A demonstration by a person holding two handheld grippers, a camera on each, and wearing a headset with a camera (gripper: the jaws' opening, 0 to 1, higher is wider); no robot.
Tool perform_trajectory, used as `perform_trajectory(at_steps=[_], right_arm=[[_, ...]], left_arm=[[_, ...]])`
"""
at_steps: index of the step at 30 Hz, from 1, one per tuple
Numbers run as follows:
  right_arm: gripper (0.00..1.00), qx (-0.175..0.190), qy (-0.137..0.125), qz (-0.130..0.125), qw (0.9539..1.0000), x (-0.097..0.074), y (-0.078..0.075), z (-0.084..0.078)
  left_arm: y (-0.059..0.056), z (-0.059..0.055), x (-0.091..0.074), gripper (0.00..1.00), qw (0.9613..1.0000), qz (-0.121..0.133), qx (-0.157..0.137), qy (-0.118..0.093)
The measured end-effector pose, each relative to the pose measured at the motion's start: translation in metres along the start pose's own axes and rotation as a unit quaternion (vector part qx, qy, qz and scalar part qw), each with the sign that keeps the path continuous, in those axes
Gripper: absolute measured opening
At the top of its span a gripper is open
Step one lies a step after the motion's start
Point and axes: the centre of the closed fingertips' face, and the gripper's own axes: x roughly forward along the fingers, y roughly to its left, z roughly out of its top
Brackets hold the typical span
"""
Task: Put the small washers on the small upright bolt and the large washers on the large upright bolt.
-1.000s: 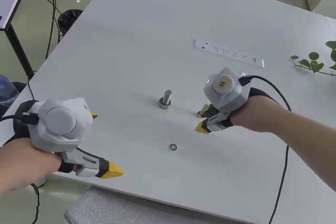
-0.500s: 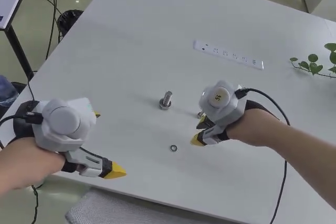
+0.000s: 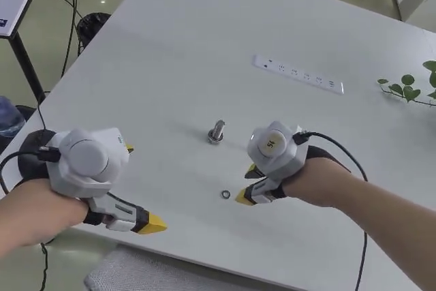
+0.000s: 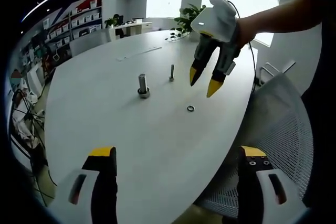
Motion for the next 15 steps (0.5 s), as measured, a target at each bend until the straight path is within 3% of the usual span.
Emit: perform_trajectory(at_steps=[9,15], right_arm=[[0.33,-0.005,0.0,-0.01,0.9999,0.017,0.002,0.003],[0.32,0.002,0.004,-0.006,1.0,0.026,0.005,0.0]], left_arm=[[-0.007,0.004,0.001,0.96,0.9999,-0.01,0.002,-0.013],[-0.007,-0.001,0.005,0.95,0.9997,-0.01,0.02,0.001]])
